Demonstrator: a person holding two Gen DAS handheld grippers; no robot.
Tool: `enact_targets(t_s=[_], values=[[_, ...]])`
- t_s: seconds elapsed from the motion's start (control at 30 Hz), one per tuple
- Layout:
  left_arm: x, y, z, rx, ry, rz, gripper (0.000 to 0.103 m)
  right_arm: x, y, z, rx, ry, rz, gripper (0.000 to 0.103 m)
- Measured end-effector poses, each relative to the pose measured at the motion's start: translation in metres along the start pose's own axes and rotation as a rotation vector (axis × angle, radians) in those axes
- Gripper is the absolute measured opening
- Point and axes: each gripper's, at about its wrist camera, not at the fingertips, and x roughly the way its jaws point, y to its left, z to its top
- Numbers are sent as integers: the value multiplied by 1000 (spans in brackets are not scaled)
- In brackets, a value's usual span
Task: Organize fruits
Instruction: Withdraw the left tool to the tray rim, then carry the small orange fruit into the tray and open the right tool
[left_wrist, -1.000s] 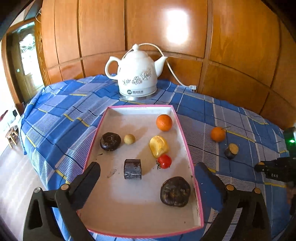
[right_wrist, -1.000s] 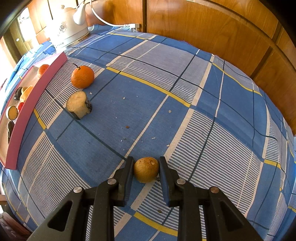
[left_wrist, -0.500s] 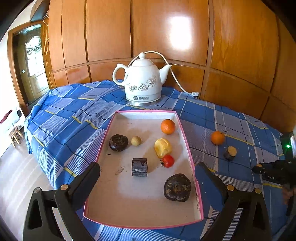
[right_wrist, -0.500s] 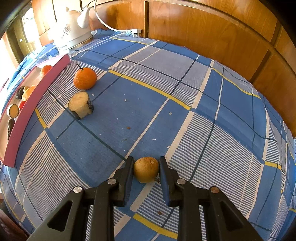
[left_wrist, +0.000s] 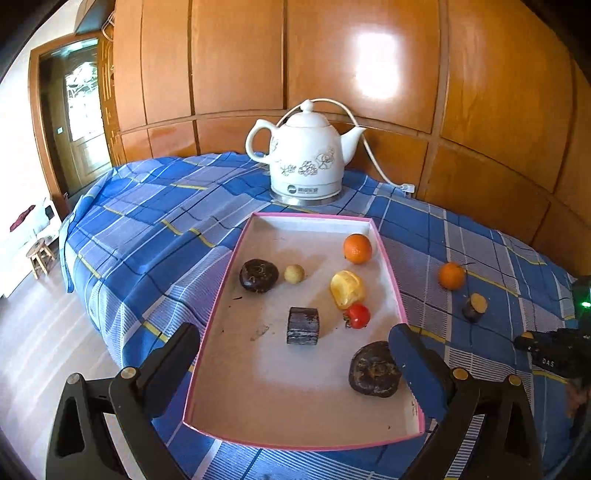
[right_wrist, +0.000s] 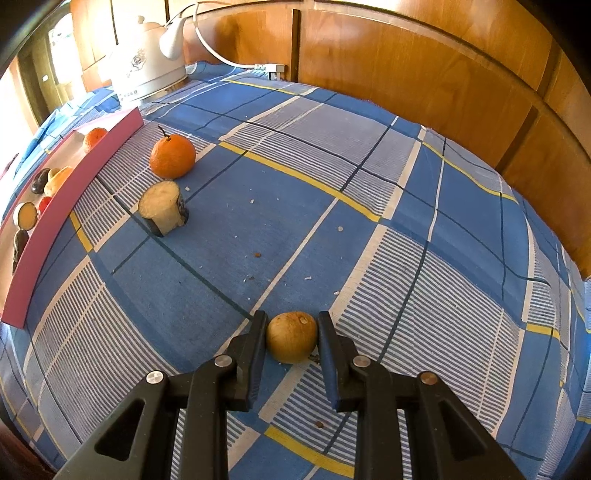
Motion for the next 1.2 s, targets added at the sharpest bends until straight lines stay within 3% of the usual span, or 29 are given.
enact_targets(t_s=[0.47, 0.87, 1.03, 1.2], values=[[-3, 11, 0, -18, -7, 2, 103, 0, 7, 3, 41, 17, -41, 27], [-5, 22, -3, -27, 6, 1, 103, -5, 9, 1, 162, 15, -97, 26], [-5, 26, -6, -27, 13, 4, 103, -20, 12, 5, 210, -10, -46, 26], [-2, 29, -8, -34, 27, 6, 103, -42, 45, 18, 149, -64, 50, 26]])
